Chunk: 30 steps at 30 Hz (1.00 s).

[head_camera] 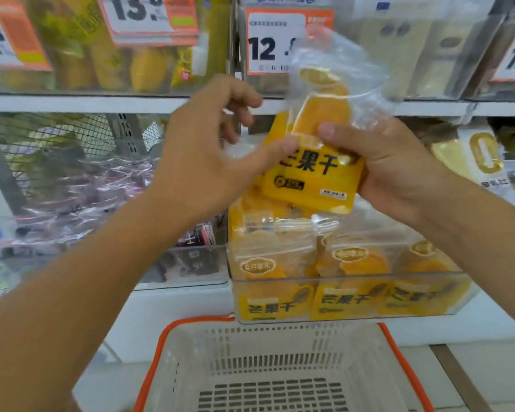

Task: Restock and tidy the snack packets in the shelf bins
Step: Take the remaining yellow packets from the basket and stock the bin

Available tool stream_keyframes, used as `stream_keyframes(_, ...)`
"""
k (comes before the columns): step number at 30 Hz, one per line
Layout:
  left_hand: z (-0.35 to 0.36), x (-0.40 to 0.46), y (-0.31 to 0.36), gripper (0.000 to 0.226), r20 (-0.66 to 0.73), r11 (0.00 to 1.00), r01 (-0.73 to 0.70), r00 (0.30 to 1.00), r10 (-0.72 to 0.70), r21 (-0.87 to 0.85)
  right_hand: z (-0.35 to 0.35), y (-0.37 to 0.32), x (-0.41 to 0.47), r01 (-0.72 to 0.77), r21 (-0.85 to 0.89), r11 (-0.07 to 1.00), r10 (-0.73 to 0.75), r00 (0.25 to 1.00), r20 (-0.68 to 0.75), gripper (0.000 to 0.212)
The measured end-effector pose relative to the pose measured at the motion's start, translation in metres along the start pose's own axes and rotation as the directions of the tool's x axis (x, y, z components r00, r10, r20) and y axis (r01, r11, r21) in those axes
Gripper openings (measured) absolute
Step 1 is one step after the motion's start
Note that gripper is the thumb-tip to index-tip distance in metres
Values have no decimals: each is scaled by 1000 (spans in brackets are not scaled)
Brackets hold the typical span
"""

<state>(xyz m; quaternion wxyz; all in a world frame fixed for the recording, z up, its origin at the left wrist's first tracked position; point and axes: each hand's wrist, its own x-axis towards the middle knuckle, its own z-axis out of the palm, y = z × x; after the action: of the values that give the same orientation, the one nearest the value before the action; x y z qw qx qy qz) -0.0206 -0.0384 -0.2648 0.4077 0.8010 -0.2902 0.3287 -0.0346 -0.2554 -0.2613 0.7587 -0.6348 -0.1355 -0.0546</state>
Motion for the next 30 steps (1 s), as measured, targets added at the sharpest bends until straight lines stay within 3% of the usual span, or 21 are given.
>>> stream_keyframes(2, -17, -9, -7, 31, -12, 997, -77, 997, 77, 23, -2, -5, 2, 19, 41, 999, -18, 1000, -25, 31)
stream_keyframes(5, -31, -16, -18, 21, 265, 1000, -28, 964, 25, 6, 7, -11, -4, 85, 35, 996, -84, 996, -7, 36)
stream_keyframes(8, -30, -22, -25, 18, 537, 994, 110, 838, -100, 14, 15, -15, -16, 197, -56, 979, -195, 980, 40, 39)
stream_keyframes(11, -27, -29, -28, 24, 523, 991, 133, 843, -125, 21, 21, -11, -24, 244, -137, 960, -241, 970, 32, 63)
stream_keyframes(15, -31, -32, -21, 25, 507, 991, 130, 852, -133, 41, 27, 10, -22, 208, -157, 965, -205, 978, 36, 47)
stream_keyframes(19, -34, -36, -20, 27, 515, 958, 281, 815, -265, 47, 29, 12, -13, 105, -179, 978, -97, 994, 55, 57)
stream_keyframes(22, -31, -38, -21, 26, 503, 924, 381, 802, -323, -14, 27, 11, -12, 109, -211, 971, -94, 992, 78, 59)
stream_keyframes(26, -26, -38, -20, 3, 511, 956, 289, 816, -270, 43, 20, 3, -10, 107, -241, 965, -86, 992, 96, 58)
stream_keyframes(30, -22, -36, -19, 4, 477, 953, 294, 830, -289, 66, 10, -10, -8, 99, -353, 930, -43, 986, 162, 48)
